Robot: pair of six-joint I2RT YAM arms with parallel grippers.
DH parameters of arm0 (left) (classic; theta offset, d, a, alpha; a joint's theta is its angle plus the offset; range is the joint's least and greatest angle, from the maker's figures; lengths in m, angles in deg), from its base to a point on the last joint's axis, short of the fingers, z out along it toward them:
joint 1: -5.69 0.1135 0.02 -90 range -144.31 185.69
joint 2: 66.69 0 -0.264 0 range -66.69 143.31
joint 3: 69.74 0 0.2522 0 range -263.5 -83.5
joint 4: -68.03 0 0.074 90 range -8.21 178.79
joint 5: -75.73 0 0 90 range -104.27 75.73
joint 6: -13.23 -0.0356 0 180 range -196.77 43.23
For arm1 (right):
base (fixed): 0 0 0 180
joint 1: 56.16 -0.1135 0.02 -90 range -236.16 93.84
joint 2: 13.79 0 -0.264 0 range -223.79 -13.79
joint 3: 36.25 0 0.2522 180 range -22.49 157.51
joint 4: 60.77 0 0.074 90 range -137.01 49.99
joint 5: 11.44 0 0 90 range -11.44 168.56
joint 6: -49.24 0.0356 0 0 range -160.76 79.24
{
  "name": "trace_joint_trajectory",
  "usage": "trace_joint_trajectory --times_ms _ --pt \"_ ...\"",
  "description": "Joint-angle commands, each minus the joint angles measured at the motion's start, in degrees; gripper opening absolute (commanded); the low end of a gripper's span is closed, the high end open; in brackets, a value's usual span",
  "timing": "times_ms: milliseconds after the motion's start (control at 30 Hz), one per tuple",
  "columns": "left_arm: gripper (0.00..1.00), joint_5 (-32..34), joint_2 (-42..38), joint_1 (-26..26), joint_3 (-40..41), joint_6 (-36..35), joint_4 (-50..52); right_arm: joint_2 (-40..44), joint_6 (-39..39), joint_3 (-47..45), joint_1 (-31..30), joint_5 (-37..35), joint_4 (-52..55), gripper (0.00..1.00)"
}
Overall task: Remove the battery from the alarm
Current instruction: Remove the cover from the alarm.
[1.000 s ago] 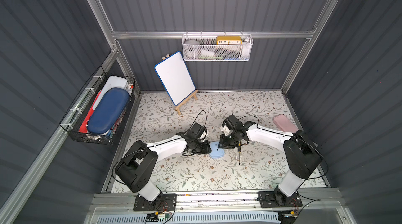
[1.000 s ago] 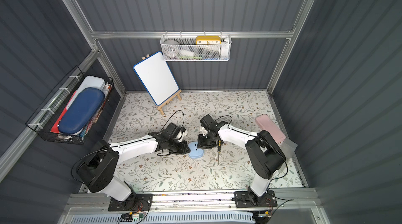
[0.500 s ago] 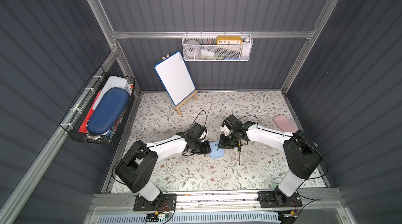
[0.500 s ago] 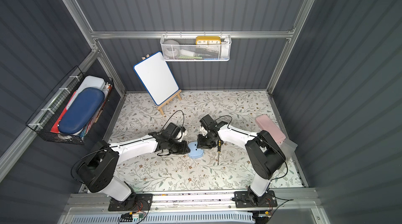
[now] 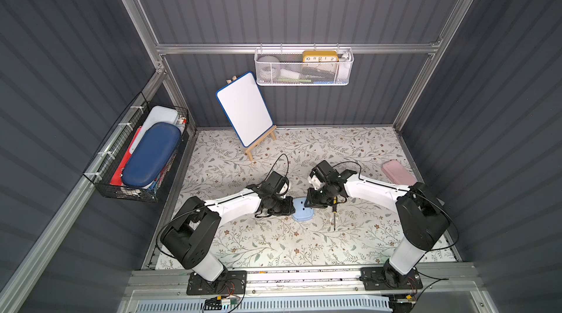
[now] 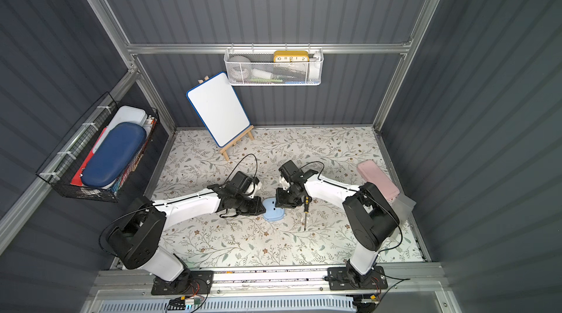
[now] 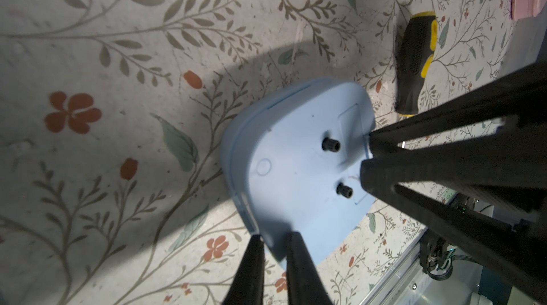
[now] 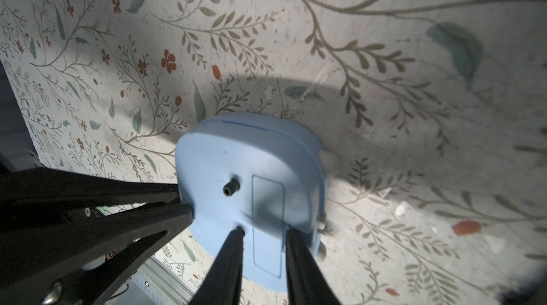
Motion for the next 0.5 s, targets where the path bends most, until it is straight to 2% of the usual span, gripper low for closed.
trace_joint_trajectory --times_ms 0,467 --pt "0.18 -1.88 2.45 -1.27 -0.69 -2.02 -3.82 0.40 0.58 0.62 -4.93 12.89 -8.05 0.31" --pt "0.17 -1.93 2.85 -1.30 -0.35 -1.85 -3.99 2.08 -0.37 2.29 -5.28 11.11 -5.93 0.31"
